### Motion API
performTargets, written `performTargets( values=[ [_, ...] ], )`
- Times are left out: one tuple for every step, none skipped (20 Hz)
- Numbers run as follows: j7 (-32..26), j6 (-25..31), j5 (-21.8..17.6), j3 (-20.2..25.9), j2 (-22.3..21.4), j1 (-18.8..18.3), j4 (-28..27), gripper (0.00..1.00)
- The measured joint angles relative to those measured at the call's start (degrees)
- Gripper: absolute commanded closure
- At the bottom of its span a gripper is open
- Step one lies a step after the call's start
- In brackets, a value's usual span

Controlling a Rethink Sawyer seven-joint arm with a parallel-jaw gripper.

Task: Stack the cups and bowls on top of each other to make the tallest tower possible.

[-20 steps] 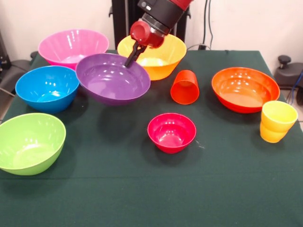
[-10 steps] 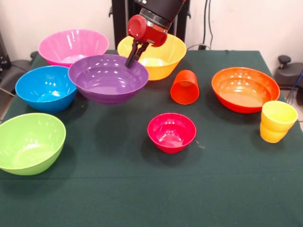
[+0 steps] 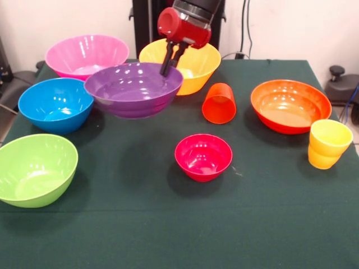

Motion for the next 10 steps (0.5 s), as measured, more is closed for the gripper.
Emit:
performTargets(
  values=[
    [0.00,0.65,-0.01,1.04,-1.07,-0.08,0.34,1.00],
    [0.00,1.00,0.00,1.57,-1.54,-0.09,0.48,1.00],
    [0.00,1.33,0.00,1.94,-1.89,-0.07,0.59,1.00],
    [0.00,2.20,-0.01,2.83,-2.61,-0.08,0.77,1.00],
    [0.00,2.97,-0.01,3.57,-3.18,-0.08,0.93,1.00],
    [0.00,3.52,-0.01,4.05,-3.50,-0.07,1.02,1.00],
    [0.00,4.20,-0.01,4.57,-3.80,-0.07,1.08,1.00],
    [0.00,4.88,-0.01,5.09,-4.10,-0.07,1.13,1.00],
    [0.00,5.32,-0.01,5.40,-4.30,-0.06,1.14,1.00],
    [0.00,5.53,-0.01,5.54,-4.39,-0.06,1.15,1.00]
  ],
)
